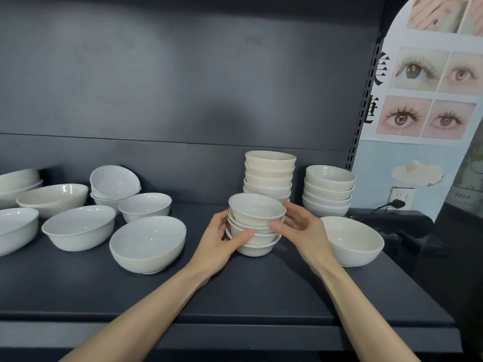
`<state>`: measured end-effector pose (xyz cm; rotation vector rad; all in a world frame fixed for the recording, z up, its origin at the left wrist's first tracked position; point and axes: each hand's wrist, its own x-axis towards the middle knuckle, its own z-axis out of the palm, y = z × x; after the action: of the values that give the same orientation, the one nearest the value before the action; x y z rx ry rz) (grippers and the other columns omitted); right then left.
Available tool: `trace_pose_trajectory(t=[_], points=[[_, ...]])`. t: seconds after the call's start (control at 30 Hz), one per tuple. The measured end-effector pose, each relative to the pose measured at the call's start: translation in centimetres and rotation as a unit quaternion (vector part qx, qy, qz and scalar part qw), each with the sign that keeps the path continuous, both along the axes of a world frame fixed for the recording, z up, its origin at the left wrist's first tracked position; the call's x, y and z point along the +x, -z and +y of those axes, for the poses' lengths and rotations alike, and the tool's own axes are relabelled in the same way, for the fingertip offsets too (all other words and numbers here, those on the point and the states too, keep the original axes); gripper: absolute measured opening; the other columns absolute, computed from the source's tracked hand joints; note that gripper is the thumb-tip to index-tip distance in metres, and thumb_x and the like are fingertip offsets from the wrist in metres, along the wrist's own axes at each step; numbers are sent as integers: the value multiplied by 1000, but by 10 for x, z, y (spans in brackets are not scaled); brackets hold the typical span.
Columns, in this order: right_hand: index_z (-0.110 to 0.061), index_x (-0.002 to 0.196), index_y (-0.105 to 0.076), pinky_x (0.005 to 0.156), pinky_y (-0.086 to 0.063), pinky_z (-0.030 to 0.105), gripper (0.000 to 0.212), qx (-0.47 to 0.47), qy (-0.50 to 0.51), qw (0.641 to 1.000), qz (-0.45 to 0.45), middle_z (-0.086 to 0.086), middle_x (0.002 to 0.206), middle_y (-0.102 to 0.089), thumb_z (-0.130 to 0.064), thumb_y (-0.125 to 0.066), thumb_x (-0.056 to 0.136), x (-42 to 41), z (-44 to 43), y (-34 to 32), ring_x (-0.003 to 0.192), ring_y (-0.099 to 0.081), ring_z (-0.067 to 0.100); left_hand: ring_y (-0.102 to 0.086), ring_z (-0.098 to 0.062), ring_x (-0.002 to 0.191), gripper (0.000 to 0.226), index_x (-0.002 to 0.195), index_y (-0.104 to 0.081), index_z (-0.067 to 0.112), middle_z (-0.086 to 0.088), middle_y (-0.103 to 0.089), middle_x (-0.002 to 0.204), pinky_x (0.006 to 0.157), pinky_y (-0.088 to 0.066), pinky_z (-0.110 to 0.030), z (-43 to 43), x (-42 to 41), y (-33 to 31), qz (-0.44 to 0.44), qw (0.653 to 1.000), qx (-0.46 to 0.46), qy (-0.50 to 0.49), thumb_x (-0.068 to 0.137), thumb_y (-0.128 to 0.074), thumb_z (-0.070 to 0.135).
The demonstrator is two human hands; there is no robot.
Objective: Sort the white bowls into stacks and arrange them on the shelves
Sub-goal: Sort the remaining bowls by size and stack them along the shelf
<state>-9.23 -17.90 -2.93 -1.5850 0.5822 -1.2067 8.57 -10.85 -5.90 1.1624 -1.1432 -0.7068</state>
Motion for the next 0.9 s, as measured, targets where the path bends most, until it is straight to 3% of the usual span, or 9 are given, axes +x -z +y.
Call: trace_pose_trajectory(t=[0.17, 0.43, 0.57, 0.67, 0.8, 0.9], points=[[-21, 111, -64, 86, -52, 17, 43, 0, 3, 1000, -5, -9, 111, -71, 0, -75, 76, 1, -2, 2, 106, -65, 5, -58, 12, 107, 56, 126, -46, 20, 18, -61, 119, 84, -47, -10, 0, 1, 0, 3, 1000, 3, 2, 79, -76, 16], [-18, 116, -62, 92, -52, 23, 45, -11, 6, 1000, 16, -9, 113, -70, -3, -76, 76, 0, -2, 0, 107, -64, 5, -58, 11, 108, 55, 125, -45, 19, 16, -60, 119, 88, -46, -14, 1, 1, -1, 0, 1000, 7, 18, 80, -76, 17], [-21, 118, -61, 87, -52, 18, 48, -29, 14, 999, 43, -15, 113, -68, -7, -78, 75, 0, 0, -3, 104, -64, -2, -58, 7, 112, 64, 121, -46, 26, 17, -61, 120, 91, -45, -16, 2, 2, -1, -7, 1000, 7, 16, 67, -79, 35], [-27, 108, -64, 79, -51, 13, 41, -27, 17, 998, 50, -20, 101, -71, -6, -77, 76, 1, 1, -4, 97, -65, -5, -56, 5, 116, 70, 121, -47, 32, 19, -61, 123, 101, -43, -24, 2, 2, -1, -17, 1000, 10, 8, 60, -78, 50], [-30, 103, -64, 76, -51, 12, 40, -22, 24, 998, 55, -25, 94, -71, -4, -77, 75, 1, 0, -5, 93, -65, -8, -55, 3, 119, 76, 127, -47, 31, 18, -61, 126, 107, -42, -31, 2, 1, -2, -20, 1000, 11, 6, 62, -78, 51], [-22, 113, -64, 76, -52, 14, 45, -13, 29, 998, 53, -18, 103, -70, -6, -79, 74, 1, -3, -4, 94, -66, -5, -53, 3, 121, 82, 134, -45, 28, 20, -60, 127, 109, -41, -33, 3, 0, -3, -21, 1000, 11, 6, 63, -78, 52]])
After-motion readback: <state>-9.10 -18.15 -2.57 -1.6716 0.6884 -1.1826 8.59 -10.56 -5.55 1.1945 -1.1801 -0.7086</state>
